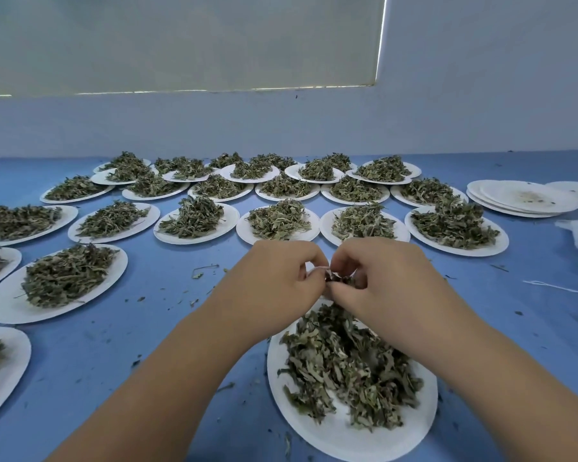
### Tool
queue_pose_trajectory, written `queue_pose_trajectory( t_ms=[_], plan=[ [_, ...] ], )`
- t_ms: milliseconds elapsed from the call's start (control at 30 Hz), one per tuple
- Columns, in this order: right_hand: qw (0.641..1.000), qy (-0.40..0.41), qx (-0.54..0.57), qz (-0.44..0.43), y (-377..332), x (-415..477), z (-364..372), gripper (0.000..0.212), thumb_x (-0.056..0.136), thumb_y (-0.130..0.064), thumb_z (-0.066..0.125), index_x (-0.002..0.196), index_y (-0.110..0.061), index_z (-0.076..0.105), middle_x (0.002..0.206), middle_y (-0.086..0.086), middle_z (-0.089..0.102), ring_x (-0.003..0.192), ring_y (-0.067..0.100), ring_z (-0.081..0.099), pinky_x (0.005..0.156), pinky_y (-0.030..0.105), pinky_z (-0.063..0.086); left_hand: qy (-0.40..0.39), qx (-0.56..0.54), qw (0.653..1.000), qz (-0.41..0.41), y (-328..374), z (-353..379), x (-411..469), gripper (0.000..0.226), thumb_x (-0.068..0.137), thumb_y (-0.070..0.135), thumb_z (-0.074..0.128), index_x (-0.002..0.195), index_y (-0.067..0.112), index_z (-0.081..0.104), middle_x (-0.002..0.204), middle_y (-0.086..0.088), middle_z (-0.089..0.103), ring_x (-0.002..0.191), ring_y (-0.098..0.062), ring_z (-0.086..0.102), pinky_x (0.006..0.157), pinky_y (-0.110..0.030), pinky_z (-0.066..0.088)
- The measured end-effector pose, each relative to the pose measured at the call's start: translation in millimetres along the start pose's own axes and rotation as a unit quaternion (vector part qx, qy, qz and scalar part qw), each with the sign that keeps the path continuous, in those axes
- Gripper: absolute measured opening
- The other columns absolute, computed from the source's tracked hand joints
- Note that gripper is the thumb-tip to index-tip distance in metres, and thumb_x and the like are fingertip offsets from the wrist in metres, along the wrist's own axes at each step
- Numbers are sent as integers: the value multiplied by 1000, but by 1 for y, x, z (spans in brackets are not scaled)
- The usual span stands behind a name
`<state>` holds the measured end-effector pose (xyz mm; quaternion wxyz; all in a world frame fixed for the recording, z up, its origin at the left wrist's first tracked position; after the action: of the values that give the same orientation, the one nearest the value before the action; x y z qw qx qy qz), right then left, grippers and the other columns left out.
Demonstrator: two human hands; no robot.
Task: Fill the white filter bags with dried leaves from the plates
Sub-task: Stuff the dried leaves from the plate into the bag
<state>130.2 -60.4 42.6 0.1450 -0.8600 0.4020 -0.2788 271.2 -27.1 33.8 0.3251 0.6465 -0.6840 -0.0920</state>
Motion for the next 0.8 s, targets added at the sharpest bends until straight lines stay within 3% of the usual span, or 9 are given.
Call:
queue_pose_trajectory(
  t_ms=[167,300,500,800],
  plan=[
    [1000,-7,17,-21,-1,-2,-4,4,83,-29,68,83,-33,70,79,-14,53,74,0,49,62,13,37,9,-17,1000,9,3,0,0,15,88,22,58,83,30,69,48,16,48,46,-4,43,47,-17,34],
    [1000,-9,0,-18,-1,-2,-1,11,86,-24,65,85,-27,76,84,-6,53,77,10,53,70,34,49,15,-33,999,15,4,1,-1,18,88,19,59,78,30,69,46,10,44,45,-6,40,45,-16,32],
    [999,9,33,-8,0,-2,-2,9,81,-25,71,85,-31,65,84,-13,52,75,2,53,71,27,50,10,-34,999,12,5,3,-2,16,89,20,58,81,29,69,48,12,46,46,-4,42,47,-14,35],
    [999,15,37,-35,-6,-5,-2,9,79,-14,68,79,-22,64,83,-9,54,76,7,54,71,33,50,9,-46,999,5,8,3,-2,21,85,12,57,75,27,68,45,9,41,44,-6,39,45,-13,32]
  ],
)
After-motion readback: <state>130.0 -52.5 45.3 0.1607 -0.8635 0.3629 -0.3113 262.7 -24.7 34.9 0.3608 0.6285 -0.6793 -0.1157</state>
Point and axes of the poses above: each hand's wrist, its own x-axis towards the middle knuckle, its own z-axis out of the palm, y = z × x, the point moved 4 cm from there along x, towards the middle knuckle
